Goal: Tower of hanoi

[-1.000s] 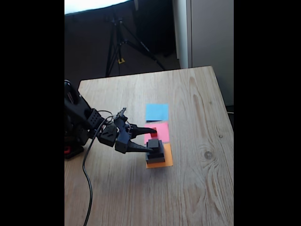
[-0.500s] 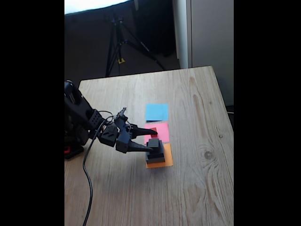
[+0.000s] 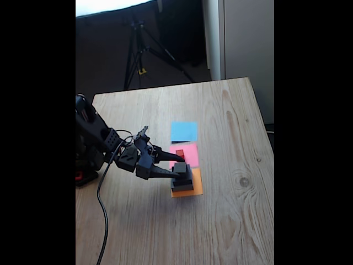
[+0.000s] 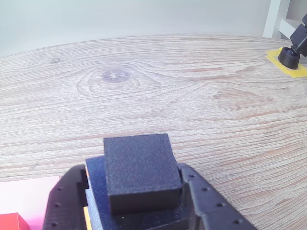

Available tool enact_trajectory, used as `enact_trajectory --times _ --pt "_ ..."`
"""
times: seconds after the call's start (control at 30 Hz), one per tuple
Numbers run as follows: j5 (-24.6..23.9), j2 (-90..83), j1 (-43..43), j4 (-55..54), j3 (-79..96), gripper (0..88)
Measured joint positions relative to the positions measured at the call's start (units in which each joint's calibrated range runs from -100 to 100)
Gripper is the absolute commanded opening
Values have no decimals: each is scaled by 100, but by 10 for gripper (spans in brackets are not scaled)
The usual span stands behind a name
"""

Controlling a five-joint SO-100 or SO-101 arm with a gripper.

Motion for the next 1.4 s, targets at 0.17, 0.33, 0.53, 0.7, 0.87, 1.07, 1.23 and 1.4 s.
enact_trajectory --times 0.17,0.33,0.53,0.7,0.87,1.07,1.23,1.4 --pt "0 0 0 0 0 144" --pt "0 0 0 0 0 124" --pt "0 0 0 0 0 93" --pt "0 0 0 0 0 88" --pt "0 0 0 0 0 88" --pt "0 -171 -72 0 61 90" --pt "0 -710 -217 312 61 94" --pt "0 -1402 -372 1097 -17 96"
